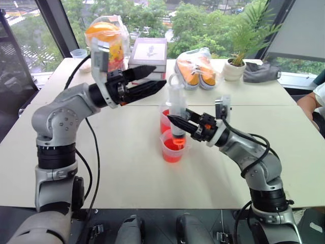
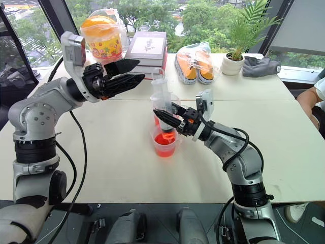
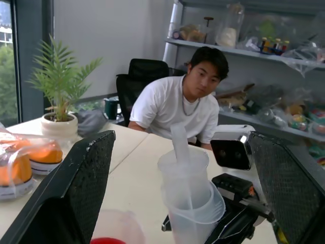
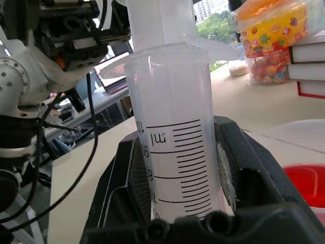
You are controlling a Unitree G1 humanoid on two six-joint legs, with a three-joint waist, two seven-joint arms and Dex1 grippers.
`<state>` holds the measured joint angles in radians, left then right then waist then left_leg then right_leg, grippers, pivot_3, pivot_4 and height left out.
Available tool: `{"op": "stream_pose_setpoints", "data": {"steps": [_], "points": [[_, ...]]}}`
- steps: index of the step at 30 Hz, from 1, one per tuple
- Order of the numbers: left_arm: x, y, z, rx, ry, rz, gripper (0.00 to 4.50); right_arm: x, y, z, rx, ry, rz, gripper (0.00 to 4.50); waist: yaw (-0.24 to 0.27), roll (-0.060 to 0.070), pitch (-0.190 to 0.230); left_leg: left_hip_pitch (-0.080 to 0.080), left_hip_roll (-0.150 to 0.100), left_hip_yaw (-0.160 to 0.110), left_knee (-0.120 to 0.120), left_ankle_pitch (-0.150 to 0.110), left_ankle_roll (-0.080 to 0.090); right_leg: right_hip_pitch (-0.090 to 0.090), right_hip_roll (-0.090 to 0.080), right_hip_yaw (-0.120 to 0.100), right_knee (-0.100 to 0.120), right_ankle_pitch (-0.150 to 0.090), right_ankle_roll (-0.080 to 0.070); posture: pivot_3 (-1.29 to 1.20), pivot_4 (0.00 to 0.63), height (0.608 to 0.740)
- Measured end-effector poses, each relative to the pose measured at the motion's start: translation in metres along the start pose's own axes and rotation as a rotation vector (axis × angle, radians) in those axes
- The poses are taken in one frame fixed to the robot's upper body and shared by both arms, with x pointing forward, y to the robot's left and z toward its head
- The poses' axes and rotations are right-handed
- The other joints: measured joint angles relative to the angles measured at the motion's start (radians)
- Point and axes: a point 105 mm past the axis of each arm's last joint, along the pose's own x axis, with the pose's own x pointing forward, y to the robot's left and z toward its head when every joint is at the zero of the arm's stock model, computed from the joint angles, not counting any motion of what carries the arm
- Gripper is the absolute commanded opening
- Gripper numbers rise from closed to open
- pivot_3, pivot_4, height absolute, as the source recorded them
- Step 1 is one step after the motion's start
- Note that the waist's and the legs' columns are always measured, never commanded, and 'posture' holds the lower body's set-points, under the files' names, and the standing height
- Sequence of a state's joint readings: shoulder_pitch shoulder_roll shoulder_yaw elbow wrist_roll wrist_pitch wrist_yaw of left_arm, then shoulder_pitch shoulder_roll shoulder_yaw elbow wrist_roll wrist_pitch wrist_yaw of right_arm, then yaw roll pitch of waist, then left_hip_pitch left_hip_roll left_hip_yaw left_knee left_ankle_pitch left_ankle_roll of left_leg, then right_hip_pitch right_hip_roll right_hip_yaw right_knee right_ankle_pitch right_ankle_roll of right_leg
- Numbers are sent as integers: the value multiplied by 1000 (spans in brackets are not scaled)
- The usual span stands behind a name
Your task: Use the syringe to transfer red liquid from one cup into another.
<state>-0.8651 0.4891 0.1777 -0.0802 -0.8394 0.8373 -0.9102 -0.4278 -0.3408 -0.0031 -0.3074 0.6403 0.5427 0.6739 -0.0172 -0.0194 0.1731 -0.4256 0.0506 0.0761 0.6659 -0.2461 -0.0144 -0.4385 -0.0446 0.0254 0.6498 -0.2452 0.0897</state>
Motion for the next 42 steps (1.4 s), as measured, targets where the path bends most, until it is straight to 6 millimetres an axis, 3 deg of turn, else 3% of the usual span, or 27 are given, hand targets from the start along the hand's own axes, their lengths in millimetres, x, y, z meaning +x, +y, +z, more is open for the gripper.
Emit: {"op": "stream_pose_setpoints", "data": {"steps": [7,8,10,16,17,26,42], "points": [[20,3,-6,-23,-10,-36,4296,4,4,-4,-18,8,11,1395,4,0,0,0,0,0,0,0,0,1,0,0,-1,0,0,0,150,740],[22,4,-10,-37,-2,-36,4072,5,5,-4,-18,9,12,1395,4,0,0,0,0,0,0,0,0,1,0,0,-1,0,0,0,150,740],[25,6,-17,-51,11,-35,3469,5,4,-4,-18,9,11,1395,2,0,0,0,0,0,0,0,0,1,0,0,-1,0,0,0,150,740],[31,6,-21,-53,0,-53,305,4,5,-3,-24,14,11,1395,1,0,0,0,0,0,0,0,0,0,0,0,-1,0,0,0,150,740],[32,4,-22,-56,2,-63,57,3,4,-4,-26,20,7,1395,3,0,0,0,0,0,0,0,0,1,0,0,-1,0,0,0,150,740],[29,-1,-26,-42,25,-92,57,4,5,-3,-25,45,18,1395,1,0,0,0,0,0,0,0,0,0,0,0,-1,0,0,0,150,740],[23,-9,-24,68,30,-85,57,14,6,22,-58,75,91,1395,3,0,0,0,0,0,0,0,0,1,0,0,-2,0,0,0,150,740]]}}
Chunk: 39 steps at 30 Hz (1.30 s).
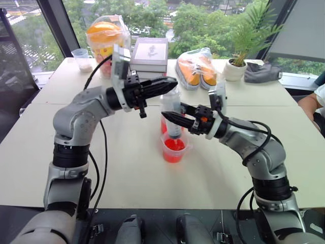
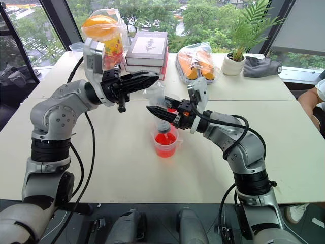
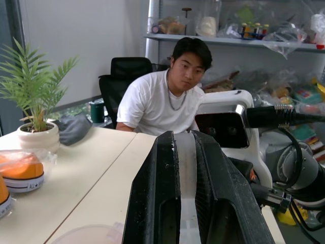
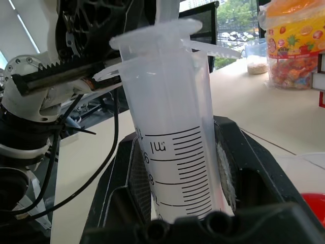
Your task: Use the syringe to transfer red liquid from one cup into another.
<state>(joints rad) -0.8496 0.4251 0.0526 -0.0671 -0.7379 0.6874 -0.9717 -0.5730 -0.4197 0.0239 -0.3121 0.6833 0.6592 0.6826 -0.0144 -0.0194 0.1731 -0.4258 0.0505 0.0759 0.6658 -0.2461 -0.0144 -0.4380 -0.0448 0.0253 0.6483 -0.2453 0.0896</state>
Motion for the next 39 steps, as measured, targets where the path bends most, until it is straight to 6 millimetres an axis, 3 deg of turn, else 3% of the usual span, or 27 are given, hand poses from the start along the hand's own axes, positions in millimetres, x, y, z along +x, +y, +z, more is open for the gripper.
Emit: {"op": "stream_pose_setpoints", "data": {"steps": [7,11,14,16,17,22,27,33,35,39], "points": [[0,0,0,11,2,9,57,1,0,1,18,16,10,1395,0,0,0,0,0,0,0,0,0,0,0,0,0,0,0,0,150,740],[0,5,2,-2,16,20,1680,-2,-7,7,31,-24,-31,1395,0,0,0,0,0,0,0,0,0,0,0,0,0,0,0,0,150,740],[-5,9,-1,-33,37,39,3307,-9,-15,15,24,-62,-77,1395,-1,0,0,0,0,0,0,0,0,0,0,0,0,0,0,0,150,740],[-9,14,-4,-50,58,63,4289,-6,-10,16,30,-89,-55,1395,-4,0,0,0,0,0,0,0,0,-1,1,0,0,0,0,0,150,740],[-13,16,-4,-46,67,80,4464,-6,-8,14,38,-90,-48,1395,-5,0,0,0,1,0,-1,0,0,-1,1,0,0,0,0,0,150,740],[-46,22,6,-13,71,189,4464,-8,-7,3,68,-72,-58,1395,-6,0,0,0,1,1,-1,0,0,-1,0,0,0,0,0,0,150,740],[-66,17,-12,-42,105,254,4464,-8,-14,9,90,-55,-89,1395,0,0,0,0,0,1,0,0,0,-1,-1,0,0,0,0,0,150,740],[-75,7,-32,-60,141,292,4464,-22,-70,62,221,-77,-346,1395,1,0,0,0,0,1,0,0,0,0,-2,0,0,0,-1,0,150,740],[-76,2,-37,-57,153,294,4464,-39,-96,61,259,48,-498,1395,2,0,0,-1,0,1,-1,0,0,-1,-2,0,-1,-2,-4,0,150,740],[-78,-5,-52,-53,194,304,4464,-88,-134,25,341,341,-739,1395,1,0,0,-1,0,2,-3,-1,1,-1,-2,1,-3,-2,-4,0,150,740]]}}
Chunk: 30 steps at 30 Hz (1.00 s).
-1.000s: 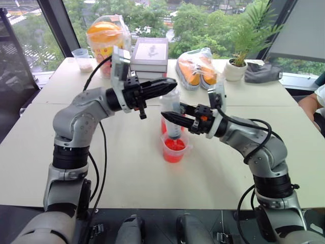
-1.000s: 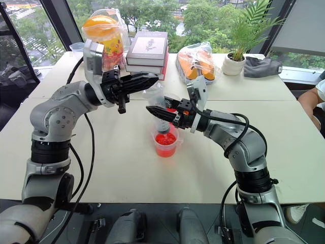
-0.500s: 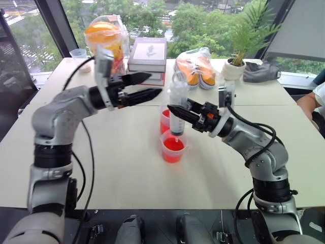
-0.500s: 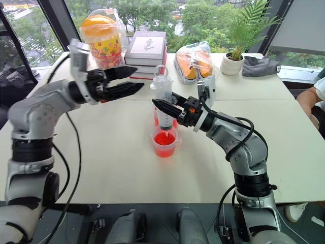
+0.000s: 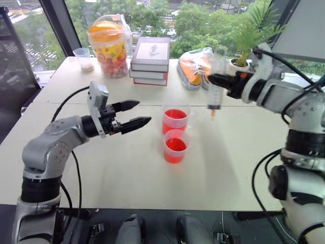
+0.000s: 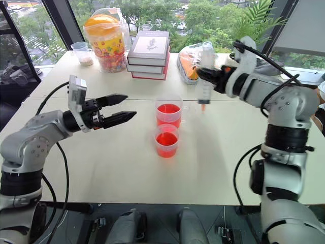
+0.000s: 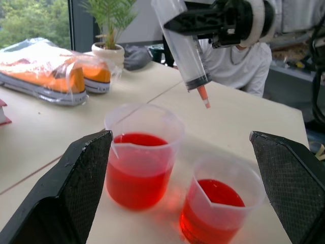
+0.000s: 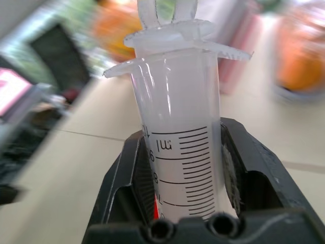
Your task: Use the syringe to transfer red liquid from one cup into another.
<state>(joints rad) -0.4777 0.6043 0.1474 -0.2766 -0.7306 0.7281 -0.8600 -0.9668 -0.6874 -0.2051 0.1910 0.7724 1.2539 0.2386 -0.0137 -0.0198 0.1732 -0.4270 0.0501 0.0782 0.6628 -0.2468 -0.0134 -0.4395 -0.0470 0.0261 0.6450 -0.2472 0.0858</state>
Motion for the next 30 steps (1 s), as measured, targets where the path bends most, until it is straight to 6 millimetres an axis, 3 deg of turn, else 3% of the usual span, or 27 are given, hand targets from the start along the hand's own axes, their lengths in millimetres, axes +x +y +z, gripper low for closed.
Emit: {"op": "stream_pose_setpoints", "data": {"steps": [4,11,14,20,23,26,30], "points": [[4,-3,-5,-12,1,3,4464,5,-44,-44,-14,301,-205,1395,-9,0,0,0,0,1,0,0,0,-1,1,2,0,0,0,0,150,740],[4,-6,-10,-9,7,13,4464,12,-77,-95,-24,540,-320,1395,-8,0,0,0,0,1,0,0,0,-2,2,2,1,2,3,0,150,740],[5,-7,-11,-6,13,13,4464,14,-81,-97,-19,556,-332,1395,-6,0,0,0,0,1,0,0,0,-1,2,2,1,2,3,0,150,740],[4,-6,-12,0,24,23,4500,18,-81,-99,6,537,-296,4429,-6,0,0,0,0,1,1,0,0,-1,1,1,1,2,3,0,150,740],[3,-5,-11,8,35,26,4500,14,-78,-89,-22,504,-267,4481,-5,0,0,-1,0,1,0,0,0,-2,1,1,1,2,3,0,150,740],[-1,-4,-10,21,52,30,4500,0,-69,-68,-180,417,-209,4481,0,0,0,-1,0,0,-1,0,0,-2,1,1,1,2,4,0,150,740],[-10,-1,-9,28,66,45,4500,-19,-31,-56,-344,297,-16,4481,0,0,0,-1,0,-1,-1,0,0,-2,1,0,1,1,4,0,150,740]]}}
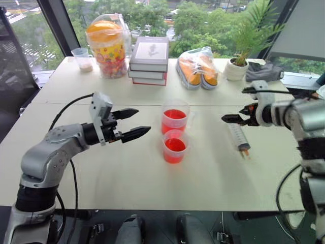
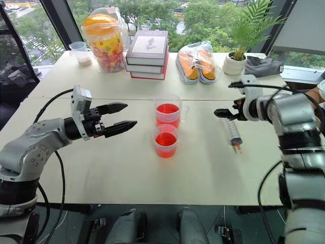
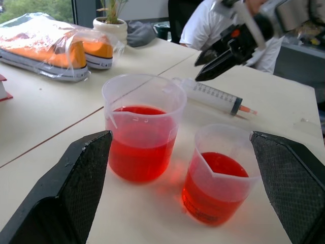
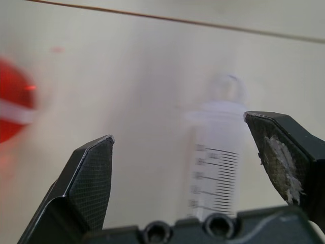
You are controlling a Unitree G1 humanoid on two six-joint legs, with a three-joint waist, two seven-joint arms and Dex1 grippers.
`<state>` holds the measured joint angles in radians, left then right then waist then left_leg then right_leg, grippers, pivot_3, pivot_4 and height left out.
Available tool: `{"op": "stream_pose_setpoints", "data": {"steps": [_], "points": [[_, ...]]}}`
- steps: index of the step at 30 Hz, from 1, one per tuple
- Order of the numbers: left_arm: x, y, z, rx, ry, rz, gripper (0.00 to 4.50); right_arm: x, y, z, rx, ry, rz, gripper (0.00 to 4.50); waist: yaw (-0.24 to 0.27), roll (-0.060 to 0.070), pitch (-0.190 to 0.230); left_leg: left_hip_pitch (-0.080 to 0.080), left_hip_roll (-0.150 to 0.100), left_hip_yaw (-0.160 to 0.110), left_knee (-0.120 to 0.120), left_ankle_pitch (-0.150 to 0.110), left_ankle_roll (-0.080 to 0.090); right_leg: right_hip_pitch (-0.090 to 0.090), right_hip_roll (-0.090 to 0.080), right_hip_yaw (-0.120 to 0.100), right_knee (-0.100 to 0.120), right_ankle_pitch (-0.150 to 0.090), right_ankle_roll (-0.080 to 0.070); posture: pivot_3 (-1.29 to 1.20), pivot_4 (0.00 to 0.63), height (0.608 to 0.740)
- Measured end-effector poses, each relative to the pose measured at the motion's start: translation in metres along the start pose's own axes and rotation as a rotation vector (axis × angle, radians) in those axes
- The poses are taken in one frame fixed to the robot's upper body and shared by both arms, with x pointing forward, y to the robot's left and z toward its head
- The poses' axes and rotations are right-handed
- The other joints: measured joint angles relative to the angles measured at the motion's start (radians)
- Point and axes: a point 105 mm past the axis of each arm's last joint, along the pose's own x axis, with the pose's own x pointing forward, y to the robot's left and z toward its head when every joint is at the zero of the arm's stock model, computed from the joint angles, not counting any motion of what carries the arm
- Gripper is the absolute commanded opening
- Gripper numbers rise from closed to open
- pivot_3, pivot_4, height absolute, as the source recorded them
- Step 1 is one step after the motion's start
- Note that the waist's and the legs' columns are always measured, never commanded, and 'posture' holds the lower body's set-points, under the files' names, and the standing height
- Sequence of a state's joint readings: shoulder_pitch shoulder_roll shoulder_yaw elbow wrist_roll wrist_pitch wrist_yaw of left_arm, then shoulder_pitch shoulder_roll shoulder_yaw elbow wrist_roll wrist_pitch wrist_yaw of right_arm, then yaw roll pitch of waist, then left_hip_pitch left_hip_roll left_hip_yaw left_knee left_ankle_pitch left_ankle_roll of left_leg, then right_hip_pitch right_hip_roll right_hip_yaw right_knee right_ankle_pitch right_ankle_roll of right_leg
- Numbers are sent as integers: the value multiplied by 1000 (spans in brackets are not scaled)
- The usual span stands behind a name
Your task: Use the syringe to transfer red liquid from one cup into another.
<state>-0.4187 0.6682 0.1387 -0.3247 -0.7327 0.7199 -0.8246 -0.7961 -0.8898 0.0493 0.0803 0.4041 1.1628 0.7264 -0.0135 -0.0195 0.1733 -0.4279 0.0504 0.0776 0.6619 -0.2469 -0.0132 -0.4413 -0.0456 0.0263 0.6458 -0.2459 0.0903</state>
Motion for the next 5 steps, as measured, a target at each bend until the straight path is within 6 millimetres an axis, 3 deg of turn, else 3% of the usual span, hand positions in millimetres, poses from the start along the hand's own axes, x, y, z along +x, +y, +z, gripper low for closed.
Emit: {"op": "stream_pose_setpoints", "data": {"steps": [3,5], "points": [[-4,1,0,-8,4,9,4500,-15,28,4,-107,-68,110,4481,-2,0,0,0,0,0,1,0,0,0,0,0,0,0,0,0,150,740],[-7,2,0,-11,16,14,4500,-31,44,-4,-186,-90,164,4481,0,0,0,1,0,0,1,0,0,1,0,0,0,0,0,0,150,740]]}}
